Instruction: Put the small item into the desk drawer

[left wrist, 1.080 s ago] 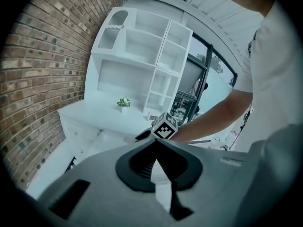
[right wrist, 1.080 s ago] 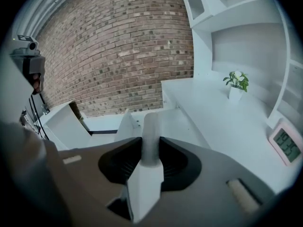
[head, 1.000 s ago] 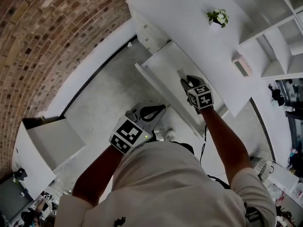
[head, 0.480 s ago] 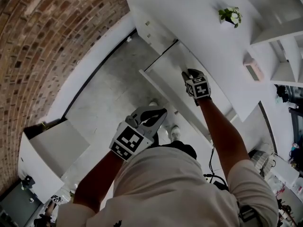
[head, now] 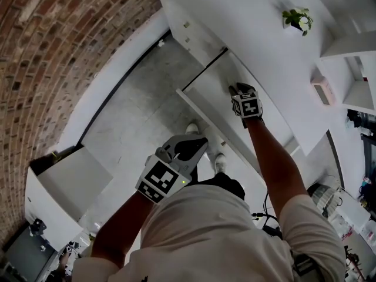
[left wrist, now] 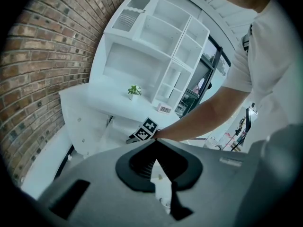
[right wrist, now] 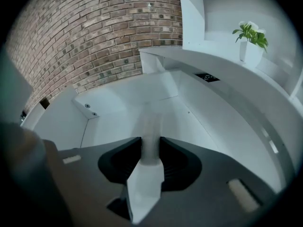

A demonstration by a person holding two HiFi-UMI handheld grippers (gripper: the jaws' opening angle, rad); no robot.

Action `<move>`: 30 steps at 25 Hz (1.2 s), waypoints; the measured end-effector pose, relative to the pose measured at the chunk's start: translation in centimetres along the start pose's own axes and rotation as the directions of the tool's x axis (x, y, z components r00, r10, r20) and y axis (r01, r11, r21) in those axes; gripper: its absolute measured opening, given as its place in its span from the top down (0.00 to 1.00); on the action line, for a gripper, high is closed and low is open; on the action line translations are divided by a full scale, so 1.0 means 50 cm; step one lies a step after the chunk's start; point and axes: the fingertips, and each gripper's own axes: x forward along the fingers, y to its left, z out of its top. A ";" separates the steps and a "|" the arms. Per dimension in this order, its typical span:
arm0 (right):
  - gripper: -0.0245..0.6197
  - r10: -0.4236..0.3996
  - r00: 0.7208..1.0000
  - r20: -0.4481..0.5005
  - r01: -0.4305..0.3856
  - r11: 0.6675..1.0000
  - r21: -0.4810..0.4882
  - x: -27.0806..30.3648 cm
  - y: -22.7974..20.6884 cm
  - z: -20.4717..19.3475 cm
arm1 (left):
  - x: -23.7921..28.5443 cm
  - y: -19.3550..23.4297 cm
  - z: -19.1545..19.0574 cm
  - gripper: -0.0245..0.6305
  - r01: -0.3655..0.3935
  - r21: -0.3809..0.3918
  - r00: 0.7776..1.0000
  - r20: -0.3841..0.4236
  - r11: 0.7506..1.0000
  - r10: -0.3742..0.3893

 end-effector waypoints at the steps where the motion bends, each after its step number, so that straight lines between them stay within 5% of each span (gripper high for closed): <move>1: 0.75 -0.001 1.000 0.000 0.001 1.000 0.003 0.003 0.000 0.001 | 0.000 0.003 -0.001 0.96 0.000 -0.005 1.000 -0.001 1.000 0.000; 18: 0.68 0.022 0.999 0.036 -0.022 1.000 0.020 -0.032 0.010 0.003 | 0.022 -0.026 0.001 0.96 0.048 0.015 0.999 -0.010 0.999 -0.048; 30: 0.70 0.035 0.990 0.140 -0.033 0.999 -0.017 -0.180 0.024 -0.029 | 0.057 -0.151 0.003 0.96 0.073 0.067 0.997 -0.015 0.995 -0.072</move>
